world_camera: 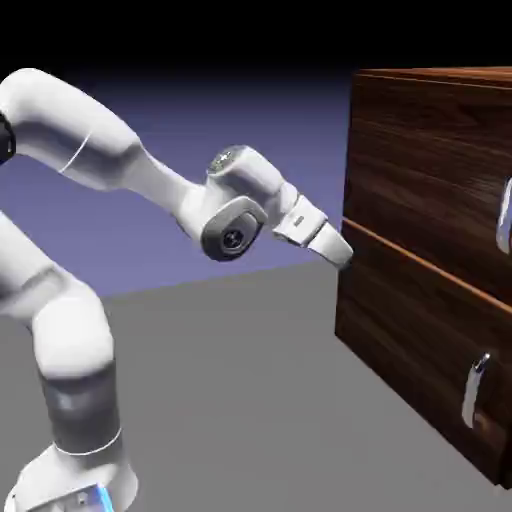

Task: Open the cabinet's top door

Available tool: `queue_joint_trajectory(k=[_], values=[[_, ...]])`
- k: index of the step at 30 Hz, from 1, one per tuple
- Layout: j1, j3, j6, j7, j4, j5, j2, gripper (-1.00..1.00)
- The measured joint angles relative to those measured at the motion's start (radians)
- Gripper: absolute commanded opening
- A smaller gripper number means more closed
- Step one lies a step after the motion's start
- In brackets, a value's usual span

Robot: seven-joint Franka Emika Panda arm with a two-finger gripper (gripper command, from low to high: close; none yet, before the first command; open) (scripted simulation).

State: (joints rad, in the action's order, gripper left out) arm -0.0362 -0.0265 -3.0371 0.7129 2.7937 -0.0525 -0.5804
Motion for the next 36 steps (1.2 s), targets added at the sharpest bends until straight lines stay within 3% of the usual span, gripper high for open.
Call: queue_joint_trajectory(k=[36], values=[[-0.722, -0.790, -0.003, -0.839, -0.486, -1.566, -0.310, 0.00]])
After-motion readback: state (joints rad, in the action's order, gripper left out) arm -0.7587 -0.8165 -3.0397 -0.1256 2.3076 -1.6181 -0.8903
